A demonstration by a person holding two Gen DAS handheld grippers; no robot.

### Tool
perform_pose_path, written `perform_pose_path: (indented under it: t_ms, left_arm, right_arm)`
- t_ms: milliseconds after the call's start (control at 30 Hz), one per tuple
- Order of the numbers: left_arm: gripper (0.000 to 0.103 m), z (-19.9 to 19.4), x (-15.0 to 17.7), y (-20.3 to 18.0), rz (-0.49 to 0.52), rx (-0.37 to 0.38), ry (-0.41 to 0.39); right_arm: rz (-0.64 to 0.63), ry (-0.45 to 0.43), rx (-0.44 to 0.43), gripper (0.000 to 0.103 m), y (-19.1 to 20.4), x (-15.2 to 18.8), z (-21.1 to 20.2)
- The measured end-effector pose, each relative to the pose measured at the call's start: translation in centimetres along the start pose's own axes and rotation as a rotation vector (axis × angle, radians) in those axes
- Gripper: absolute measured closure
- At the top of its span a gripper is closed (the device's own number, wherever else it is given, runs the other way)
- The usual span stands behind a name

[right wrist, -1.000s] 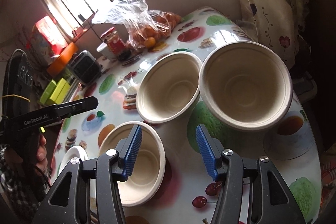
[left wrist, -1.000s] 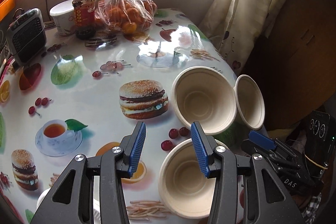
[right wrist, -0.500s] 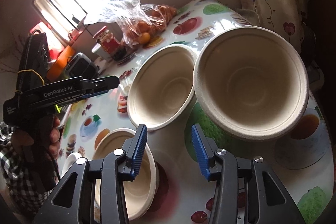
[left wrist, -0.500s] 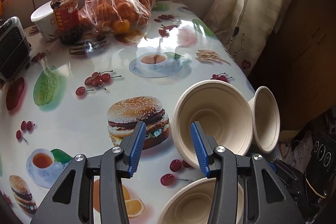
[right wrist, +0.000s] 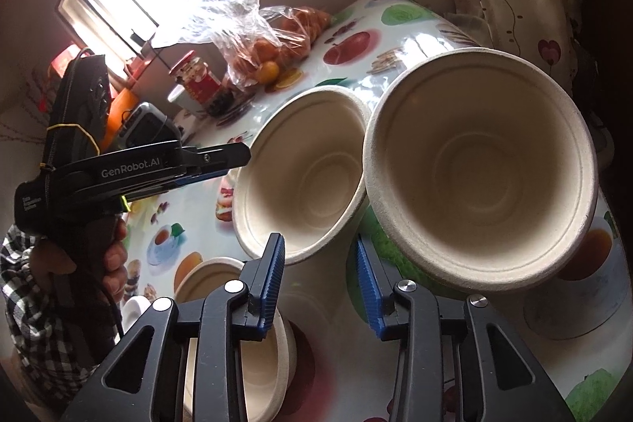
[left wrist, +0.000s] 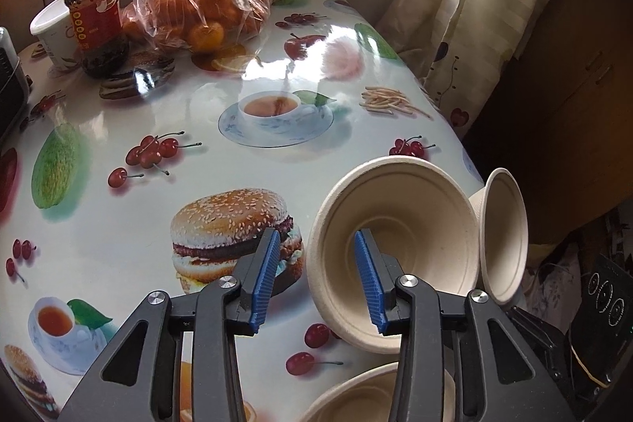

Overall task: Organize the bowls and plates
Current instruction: 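Close the left gripper on a beige bowl rim and lift it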

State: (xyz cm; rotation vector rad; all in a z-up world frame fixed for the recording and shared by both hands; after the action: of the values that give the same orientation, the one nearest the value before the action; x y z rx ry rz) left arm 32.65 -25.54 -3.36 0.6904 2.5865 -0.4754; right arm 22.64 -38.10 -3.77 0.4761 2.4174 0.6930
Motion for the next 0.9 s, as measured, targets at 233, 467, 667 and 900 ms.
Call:
perform_pose_path:
  t_ms: [233,467,667,900]
  left_arm:
    - [0.080,0.80,0.03,-0.17,0.002,0.009,0.016]
    - [0.088,0.95,0.14,-0.04,-0.002,0.016,0.021]
    - [0.088,0.86,0.17,0.10,-0.005,0.016,0.020]
    - [0.088,0.18,0.27,0.27,-0.009,0.011,0.010]
  right_arm:
    - [0.000,0.005,0.000,0.077,0.03,-0.25,0.49]
    - [0.000,0.004,0.002,0.079,0.16,-0.29,0.67]
    - [0.000,0.005,0.001,0.079,0.18,-0.30,0.73]
    - [-0.002,0.002,-0.008,0.079,0.55,-0.38,1.04]
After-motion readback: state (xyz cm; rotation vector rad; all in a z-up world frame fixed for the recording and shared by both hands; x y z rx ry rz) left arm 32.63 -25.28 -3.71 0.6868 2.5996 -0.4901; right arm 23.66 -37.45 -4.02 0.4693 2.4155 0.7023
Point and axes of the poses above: each gripper's, at about its wrist camera, not at the fingertips, and z roughly the way its jaws point, y to its left, x to its underside, the point moved 5 cm from there along z, roughly the way its jaws point, and after that the axes turned 10 degrees about z, right-handed, at the moved point
